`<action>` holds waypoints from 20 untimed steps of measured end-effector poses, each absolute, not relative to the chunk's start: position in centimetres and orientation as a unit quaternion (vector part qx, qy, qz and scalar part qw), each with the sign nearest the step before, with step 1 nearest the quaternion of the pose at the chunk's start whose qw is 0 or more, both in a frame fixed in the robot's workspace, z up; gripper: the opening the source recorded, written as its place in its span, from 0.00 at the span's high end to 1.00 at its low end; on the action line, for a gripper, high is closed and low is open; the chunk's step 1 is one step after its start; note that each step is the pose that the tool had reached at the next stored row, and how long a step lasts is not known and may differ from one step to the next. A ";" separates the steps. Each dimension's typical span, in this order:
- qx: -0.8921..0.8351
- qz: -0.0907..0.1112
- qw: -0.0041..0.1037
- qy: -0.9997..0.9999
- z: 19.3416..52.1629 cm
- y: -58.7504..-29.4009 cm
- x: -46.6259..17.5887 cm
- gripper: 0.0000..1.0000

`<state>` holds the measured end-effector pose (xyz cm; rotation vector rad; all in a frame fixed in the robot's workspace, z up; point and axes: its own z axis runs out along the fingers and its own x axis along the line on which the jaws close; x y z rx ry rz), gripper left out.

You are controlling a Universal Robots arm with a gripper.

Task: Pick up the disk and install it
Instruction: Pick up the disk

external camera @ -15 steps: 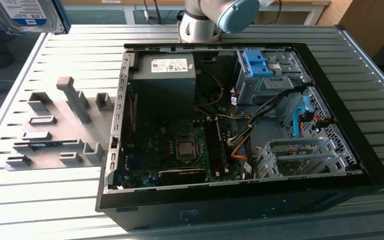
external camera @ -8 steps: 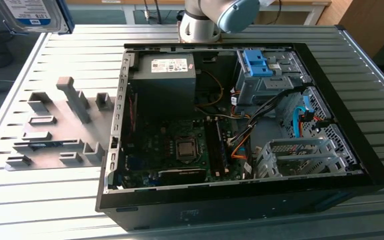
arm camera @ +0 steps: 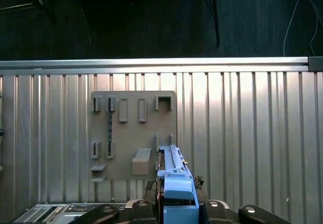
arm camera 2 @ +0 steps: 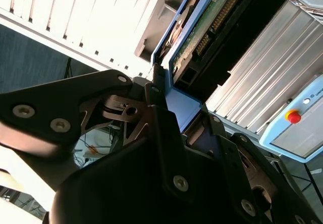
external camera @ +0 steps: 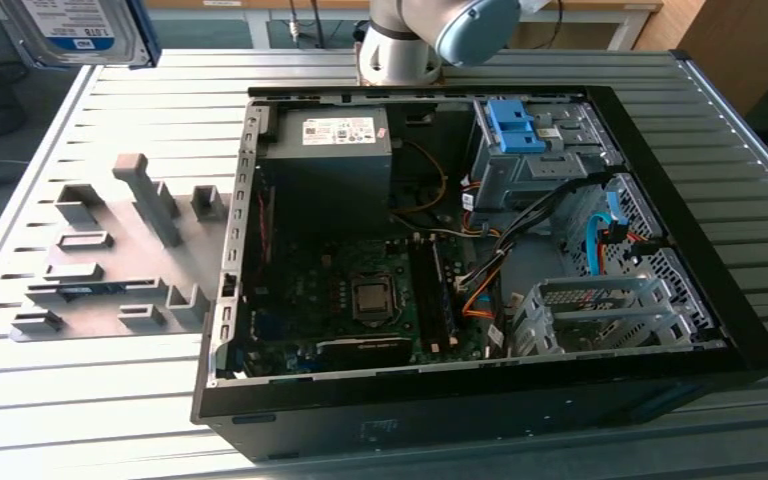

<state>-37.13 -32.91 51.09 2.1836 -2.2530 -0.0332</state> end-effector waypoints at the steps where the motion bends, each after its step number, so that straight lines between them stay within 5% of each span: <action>1: 0.696 -0.011 0.002 -0.718 51.1 -32.9 -36.9 0.64; 20: 0.696 -0.011 0.002 -0.718 51.1 -32.9 -34.4 0.64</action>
